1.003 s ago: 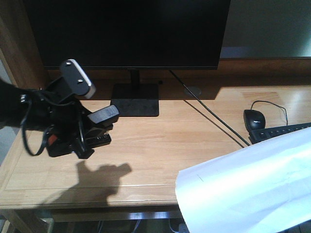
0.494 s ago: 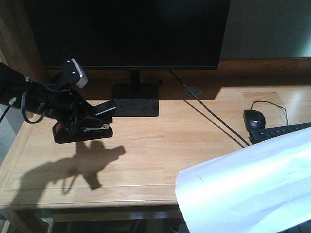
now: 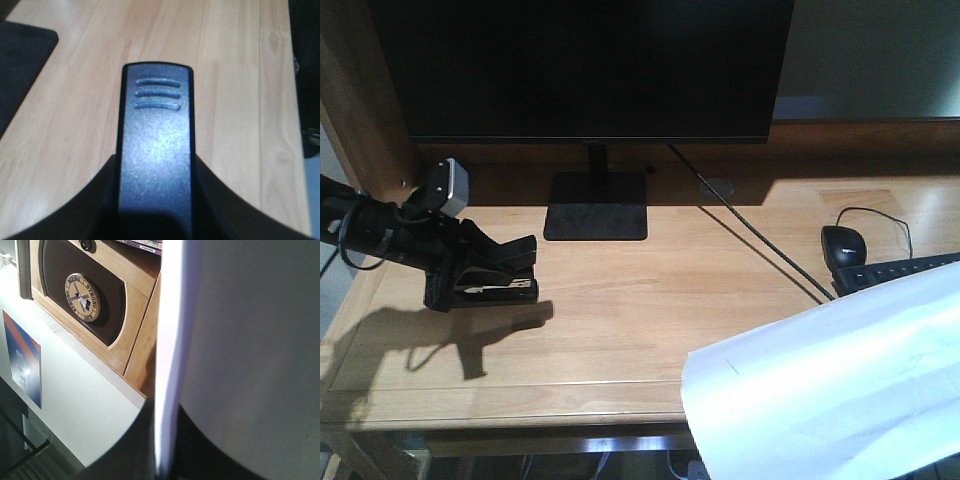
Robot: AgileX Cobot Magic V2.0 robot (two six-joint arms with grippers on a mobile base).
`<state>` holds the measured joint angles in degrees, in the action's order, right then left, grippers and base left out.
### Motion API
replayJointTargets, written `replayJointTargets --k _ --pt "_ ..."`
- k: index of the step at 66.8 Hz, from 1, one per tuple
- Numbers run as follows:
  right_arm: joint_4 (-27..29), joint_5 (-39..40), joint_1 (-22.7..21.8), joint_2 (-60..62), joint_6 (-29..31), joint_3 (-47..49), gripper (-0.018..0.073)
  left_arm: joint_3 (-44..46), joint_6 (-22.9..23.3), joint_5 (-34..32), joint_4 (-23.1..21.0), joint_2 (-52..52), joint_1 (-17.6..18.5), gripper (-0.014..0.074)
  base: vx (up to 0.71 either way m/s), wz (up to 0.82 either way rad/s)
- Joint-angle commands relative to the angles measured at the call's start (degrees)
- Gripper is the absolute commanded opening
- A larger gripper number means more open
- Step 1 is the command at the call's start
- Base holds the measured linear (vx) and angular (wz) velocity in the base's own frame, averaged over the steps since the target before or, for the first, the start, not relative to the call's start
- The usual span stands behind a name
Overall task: Grab stapler and paper to desk for stapling
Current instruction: 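Lower the held stapler onto the desk with the left gripper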
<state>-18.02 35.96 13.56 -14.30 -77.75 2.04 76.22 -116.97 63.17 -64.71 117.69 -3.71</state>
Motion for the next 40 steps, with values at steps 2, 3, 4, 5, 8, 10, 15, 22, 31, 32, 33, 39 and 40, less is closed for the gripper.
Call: replayJointTargets --k 2,3,4,5,8,10,15,22,31,32,33,39,40 --pt "0.1 3.8 0.0 -0.5 0.6 1.5 -0.0002 2.0 -5.0 2.9 -10.4 -0.7 0.3 -0.0006 0.0 0.0" --pt "0.1 3.8 0.0 -0.5 0.6 1.5 -0.0002 2.0 -5.0 2.8 -10.7 -0.3 0.3 -0.0006 0.0 0.0" --pt "0.1 3.8 0.0 -0.5 0.6 1.5 -0.0002 2.0 -5.0 2.8 -11.2 0.0 0.3 -0.0005 0.0 0.0" --pt "0.1 3.8 0.0 -0.5 0.6 1.5 -0.0002 2.0 -5.0 2.8 -11.3 0.3 0.3 -0.0004 0.0 0.0" --pt "0.1 3.8 0.0 -0.5 0.6 1.5 -0.0002 2.0 -5.0 2.7 -11.6 1.1 0.3 -0.0004 0.0 0.0" --pt "0.1 3.8 0.0 -0.5 0.6 1.5 -0.0002 2.1 -5.0 2.6 -11.6 1.8 0.3 -0.0003 0.0 0.0" --pt "0.1 3.8 0.0 -0.5 0.6 1.5 -0.0002 2.6 -5.0 2.4 -11.3 3.0 0.3 0.0002 0.0 0.0" --pt "0.1 3.8 0.0 -0.5 0.6 1.5 -0.0002 2.9 -5.0 2.4 -11.2 4.6 0.3 0.002 0.0 0.0" --pt "0.1 3.8 0.0 -0.5 0.6 1.5 -0.0002 3.0 -3.0 2.1 -11.1 5.2 0.3 0.0071 0.0 0.0" --pt "0.1 3.8 0.0 -0.5 0.6 1.5 -0.0002 3.0 -2.8 2.1 -11.0 5.3 0.3 0.0077 0.0 0.0" --pt "0.1 3.8 0.0 -0.5 0.6 1.5 -0.0002 3.0 -2.7 2.1 -10.9 5.3 0.3 0.0077 0.0 0.0" --pt "0.1 3.8 0.0 -0.5 0.6 1.5 -0.0002 3.0 -1.9 0.8 -9.2 5.3 0.3 0.013 0.0 0.0" --pt "0.1 3.8 0.0 -0.5 0.6 1.5 -0.0002 3.0 -1.9 0.5 -9.1 5.3 0.3 0.0134 0.0 0.0"
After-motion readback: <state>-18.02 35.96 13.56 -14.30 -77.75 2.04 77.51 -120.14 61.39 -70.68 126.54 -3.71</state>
